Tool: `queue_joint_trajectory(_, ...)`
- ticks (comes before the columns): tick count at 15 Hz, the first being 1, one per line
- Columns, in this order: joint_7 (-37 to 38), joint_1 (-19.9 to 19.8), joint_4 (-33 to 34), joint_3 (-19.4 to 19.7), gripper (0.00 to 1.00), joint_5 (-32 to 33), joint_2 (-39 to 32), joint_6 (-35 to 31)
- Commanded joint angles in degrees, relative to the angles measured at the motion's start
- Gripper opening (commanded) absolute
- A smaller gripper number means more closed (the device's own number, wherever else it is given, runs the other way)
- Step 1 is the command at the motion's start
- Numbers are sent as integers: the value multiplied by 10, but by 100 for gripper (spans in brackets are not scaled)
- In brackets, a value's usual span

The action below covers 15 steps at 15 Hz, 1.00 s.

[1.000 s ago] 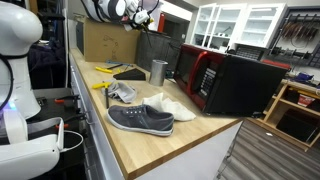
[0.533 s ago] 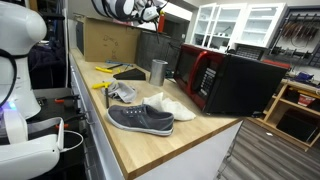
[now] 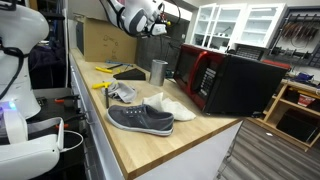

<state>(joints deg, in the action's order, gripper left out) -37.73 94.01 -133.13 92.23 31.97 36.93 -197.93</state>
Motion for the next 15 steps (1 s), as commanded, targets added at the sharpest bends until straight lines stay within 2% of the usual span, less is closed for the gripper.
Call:
queue_joint_trajectory(1,-39,100,68,65,3,25,82,0)
queue_joint_trajectory(5,-39,160,112,109,3,62,141,-4)
queue_joint_trajectory(7,-33,171,125,120,3,80,168,-4)
queue_joint_trajectory(11,-20,170,136,127,3,107,212,-1)
queue_joint_trajectory(15,-8,157,121,130,3,106,219,-11)
